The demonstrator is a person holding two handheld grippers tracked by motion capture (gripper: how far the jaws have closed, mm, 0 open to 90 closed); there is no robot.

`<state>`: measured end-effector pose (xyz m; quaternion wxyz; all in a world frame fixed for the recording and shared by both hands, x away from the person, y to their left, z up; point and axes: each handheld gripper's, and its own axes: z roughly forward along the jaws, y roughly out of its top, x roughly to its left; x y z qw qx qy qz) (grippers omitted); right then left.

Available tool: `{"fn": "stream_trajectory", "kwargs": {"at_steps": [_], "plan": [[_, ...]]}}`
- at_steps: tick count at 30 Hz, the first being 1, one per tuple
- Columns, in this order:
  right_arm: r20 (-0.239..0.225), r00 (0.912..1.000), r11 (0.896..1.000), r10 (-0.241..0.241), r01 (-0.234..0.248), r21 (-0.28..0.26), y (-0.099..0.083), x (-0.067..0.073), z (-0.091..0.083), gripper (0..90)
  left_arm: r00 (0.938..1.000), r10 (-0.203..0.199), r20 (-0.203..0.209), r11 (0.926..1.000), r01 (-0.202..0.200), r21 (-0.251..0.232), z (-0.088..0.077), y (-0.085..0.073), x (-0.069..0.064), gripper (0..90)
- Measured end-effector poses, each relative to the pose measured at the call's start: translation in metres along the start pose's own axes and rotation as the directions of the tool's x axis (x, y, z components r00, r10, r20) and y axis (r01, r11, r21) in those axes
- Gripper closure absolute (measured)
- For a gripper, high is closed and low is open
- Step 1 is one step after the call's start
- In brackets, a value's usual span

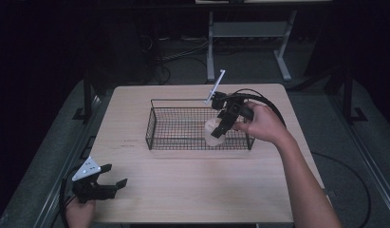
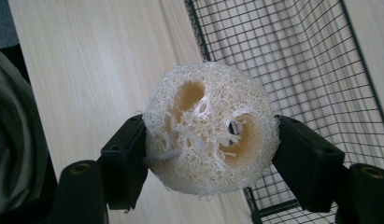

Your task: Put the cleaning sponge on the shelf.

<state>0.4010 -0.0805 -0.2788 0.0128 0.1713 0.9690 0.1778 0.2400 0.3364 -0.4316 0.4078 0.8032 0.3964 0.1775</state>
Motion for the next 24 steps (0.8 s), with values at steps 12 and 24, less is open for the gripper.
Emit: {"fn": "stream_trajectory", "kwargs": {"at_steps": [12,24], "plan": [[0.003,0.999,0.999,0.044,-0.044,-0.007,0.006,-0.022,0.005,30.0,1.0,-0.002,0.001,1.0,0.002,-0.002,-0.001,0.0,0.0,13.7],[0.007,0.9961,0.996,0.088,-0.088,-0.02,0.006,-0.036,0.011,30.1,1.0,-0.001,0.004,1.0,0.001,0.0,0.0,0.0,0.0,13.7]]}}
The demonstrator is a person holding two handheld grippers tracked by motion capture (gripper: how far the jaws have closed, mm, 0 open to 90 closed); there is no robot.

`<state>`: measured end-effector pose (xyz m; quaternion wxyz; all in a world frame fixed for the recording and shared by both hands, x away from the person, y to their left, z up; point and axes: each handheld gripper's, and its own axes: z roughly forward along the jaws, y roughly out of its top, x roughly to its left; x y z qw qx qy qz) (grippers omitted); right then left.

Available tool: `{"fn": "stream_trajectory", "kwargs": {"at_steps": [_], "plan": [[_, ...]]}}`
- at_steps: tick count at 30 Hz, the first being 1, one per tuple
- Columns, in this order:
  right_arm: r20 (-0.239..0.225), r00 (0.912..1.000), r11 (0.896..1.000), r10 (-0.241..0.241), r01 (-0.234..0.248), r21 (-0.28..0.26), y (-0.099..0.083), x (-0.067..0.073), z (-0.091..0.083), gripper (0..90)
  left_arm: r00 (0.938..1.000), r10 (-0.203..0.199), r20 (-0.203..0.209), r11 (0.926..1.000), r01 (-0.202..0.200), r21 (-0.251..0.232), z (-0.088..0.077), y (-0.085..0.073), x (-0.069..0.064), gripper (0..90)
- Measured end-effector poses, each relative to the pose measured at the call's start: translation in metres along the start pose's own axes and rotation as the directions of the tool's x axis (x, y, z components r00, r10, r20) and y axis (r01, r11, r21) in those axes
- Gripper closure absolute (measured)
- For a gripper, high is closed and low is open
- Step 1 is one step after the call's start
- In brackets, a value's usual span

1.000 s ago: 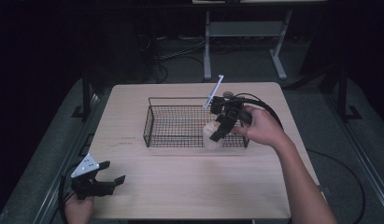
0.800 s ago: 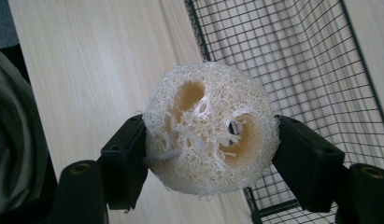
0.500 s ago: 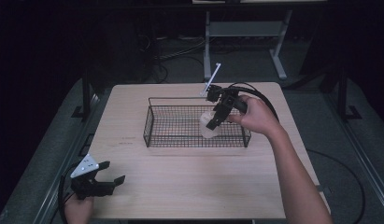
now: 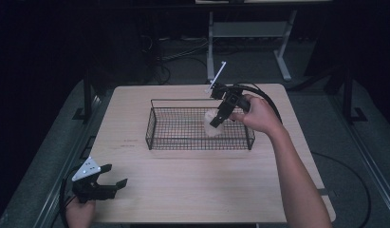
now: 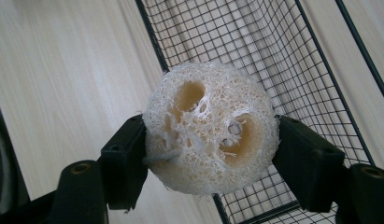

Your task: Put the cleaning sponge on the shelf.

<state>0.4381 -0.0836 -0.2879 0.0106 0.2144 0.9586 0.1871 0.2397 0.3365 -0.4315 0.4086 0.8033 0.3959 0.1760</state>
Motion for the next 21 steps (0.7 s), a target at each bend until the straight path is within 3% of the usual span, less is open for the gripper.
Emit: {"fn": "stream_trajectory", "kwargs": {"at_steps": [21], "plan": [[0.022,0.9967,0.997,0.078,-0.077,-0.015,-0.001,-0.024,0.019,30.0,1.0,0.002,0.002,1.0,-0.002,-0.001,0.0,0.0,0.0,13.7]]}}
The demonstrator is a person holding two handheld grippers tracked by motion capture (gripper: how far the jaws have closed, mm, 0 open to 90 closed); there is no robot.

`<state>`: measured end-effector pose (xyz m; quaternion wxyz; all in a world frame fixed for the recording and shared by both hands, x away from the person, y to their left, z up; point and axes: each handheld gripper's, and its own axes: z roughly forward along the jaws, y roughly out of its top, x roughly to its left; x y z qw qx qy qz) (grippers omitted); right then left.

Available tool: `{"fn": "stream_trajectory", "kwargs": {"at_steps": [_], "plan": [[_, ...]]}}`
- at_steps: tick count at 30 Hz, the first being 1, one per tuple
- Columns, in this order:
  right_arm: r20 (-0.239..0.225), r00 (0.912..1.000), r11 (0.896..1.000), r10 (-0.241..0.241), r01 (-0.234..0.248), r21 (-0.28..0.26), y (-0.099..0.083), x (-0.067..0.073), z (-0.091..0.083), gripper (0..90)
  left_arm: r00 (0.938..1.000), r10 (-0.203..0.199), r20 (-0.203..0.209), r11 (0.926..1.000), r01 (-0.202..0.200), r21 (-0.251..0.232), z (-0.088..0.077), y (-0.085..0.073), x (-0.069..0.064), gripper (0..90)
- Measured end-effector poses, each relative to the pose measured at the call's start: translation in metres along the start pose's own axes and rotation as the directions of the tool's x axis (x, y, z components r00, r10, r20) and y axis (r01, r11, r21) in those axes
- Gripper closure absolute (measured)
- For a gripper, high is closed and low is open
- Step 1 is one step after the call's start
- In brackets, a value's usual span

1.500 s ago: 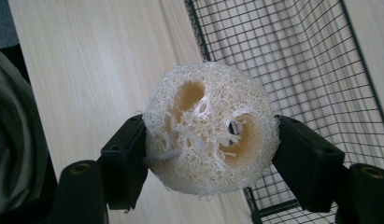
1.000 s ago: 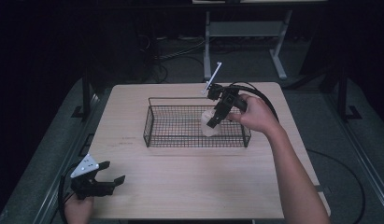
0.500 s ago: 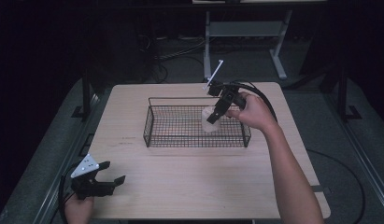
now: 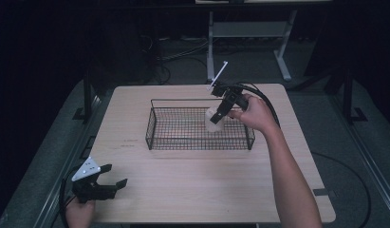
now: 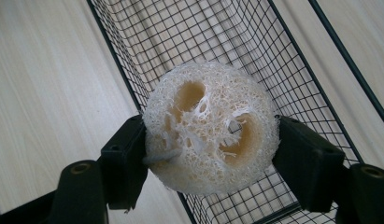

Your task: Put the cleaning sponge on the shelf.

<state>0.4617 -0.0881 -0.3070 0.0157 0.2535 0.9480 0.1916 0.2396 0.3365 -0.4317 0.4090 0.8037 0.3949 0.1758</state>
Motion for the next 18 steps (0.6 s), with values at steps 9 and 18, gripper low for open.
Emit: {"fn": "stream_trajectory", "kwargs": {"at_steps": [9,18], "plan": [[0.02,0.9993,0.999,0.032,-0.033,0.033,-0.002,-0.008,0.013,30.0,1.0,-0.001,0.0,1.0,0.001,0.0,0.0,0.0,0.0,13.7],[0.02,0.9987,0.998,0.047,-0.048,0.041,-0.002,-0.012,0.028,30.0,1.0,0.0,0.002,1.0,0.0,-0.002,-0.001,0.0,0.0,13.7]]}}
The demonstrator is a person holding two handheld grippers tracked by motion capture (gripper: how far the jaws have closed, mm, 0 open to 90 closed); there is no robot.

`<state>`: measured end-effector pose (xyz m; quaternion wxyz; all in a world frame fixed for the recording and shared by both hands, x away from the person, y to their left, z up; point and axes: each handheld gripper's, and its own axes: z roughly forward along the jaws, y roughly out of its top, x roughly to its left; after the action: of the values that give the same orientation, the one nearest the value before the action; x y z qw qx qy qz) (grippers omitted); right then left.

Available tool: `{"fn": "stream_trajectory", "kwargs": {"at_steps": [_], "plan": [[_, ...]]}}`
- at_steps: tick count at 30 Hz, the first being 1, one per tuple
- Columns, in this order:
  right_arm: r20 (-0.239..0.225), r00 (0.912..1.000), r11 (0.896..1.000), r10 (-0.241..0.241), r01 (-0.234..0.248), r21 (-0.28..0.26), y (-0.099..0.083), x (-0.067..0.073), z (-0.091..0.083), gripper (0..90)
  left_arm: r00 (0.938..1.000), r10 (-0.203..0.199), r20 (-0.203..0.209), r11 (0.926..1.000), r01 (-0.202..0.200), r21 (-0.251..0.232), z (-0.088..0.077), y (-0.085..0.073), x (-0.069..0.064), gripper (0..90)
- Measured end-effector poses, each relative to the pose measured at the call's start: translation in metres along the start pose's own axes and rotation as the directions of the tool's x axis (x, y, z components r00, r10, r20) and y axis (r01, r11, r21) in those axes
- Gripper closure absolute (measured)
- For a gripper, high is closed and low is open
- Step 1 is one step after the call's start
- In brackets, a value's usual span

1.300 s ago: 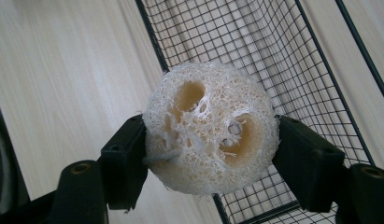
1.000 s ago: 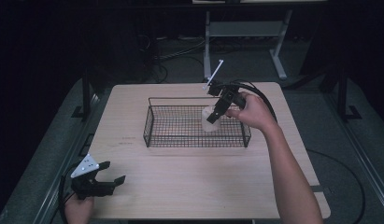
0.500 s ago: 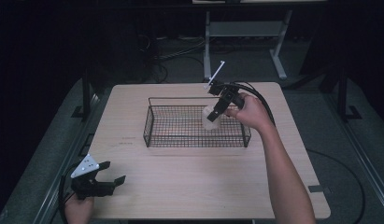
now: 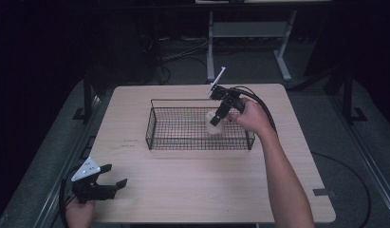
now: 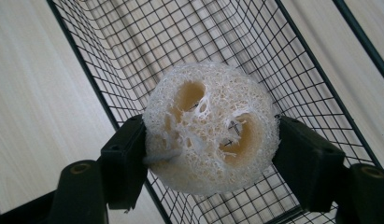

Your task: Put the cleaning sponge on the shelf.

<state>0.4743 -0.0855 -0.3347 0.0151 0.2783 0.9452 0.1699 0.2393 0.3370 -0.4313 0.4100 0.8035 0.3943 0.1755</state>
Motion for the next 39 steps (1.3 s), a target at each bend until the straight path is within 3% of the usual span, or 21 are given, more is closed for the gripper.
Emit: {"fn": "stream_trajectory", "kwargs": {"at_steps": [13,25,39], "plan": [[-0.013,0.999,0.999,0.042,-0.042,0.007,-0.008,-0.009,0.015,30.0,1.0,-0.001,-0.002,1.0,0.001,-0.002,0.0,0.0,0.0,13.7],[0.007,0.9988,0.998,0.049,-0.049,0.042,-0.008,-0.01,0.029,30.0,1.0,-0.002,0.0,1.0,0.002,-0.004,0.0,0.0,0.0,13.7],[-0.002,0.9978,0.997,0.066,-0.066,0.042,-0.012,-0.014,0.046,30.0,1.0,-0.003,0.001,1.0,0.003,-0.004,0.001,0.0,0.0,13.7]]}}
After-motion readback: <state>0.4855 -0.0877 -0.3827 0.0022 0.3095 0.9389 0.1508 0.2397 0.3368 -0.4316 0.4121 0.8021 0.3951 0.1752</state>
